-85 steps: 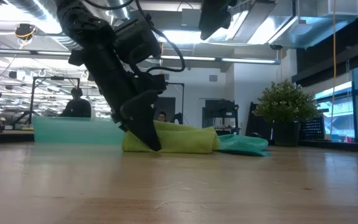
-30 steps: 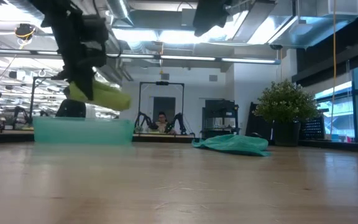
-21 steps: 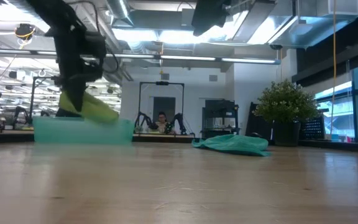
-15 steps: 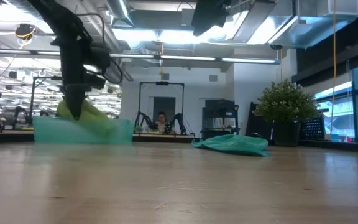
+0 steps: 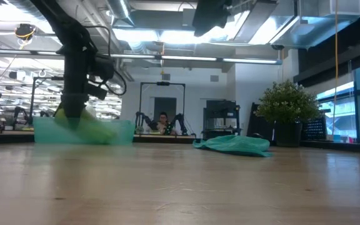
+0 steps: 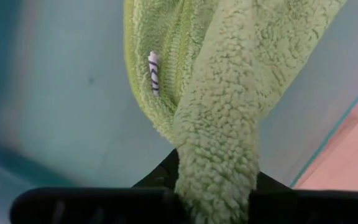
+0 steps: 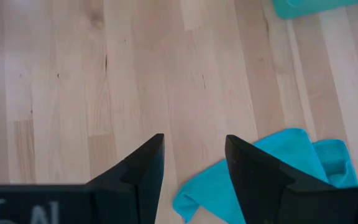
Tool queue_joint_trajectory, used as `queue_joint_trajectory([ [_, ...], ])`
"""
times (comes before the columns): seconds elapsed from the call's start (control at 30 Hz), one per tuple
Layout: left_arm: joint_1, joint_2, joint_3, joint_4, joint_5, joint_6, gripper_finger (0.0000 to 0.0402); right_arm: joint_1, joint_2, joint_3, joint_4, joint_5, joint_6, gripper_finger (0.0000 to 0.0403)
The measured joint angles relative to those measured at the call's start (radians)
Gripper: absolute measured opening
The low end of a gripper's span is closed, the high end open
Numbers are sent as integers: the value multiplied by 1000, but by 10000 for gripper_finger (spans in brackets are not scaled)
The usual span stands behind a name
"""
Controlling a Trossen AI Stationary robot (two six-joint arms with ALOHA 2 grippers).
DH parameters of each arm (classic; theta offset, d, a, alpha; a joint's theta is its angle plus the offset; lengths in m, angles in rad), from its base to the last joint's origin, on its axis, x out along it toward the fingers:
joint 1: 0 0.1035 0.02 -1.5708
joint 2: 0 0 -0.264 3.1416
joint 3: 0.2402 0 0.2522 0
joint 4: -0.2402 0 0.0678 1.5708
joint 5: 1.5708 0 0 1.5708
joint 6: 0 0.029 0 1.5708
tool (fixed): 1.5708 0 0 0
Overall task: Roll microfiber towels into tight, uniform cylinder then place into a basket
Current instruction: Put the green microfiber cloth into the blue bin
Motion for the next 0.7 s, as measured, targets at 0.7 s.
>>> queue_joint_trajectory([
  [0.7,0,20,0,18,0,18,105,-16,0,0,14,1,2,172],
])
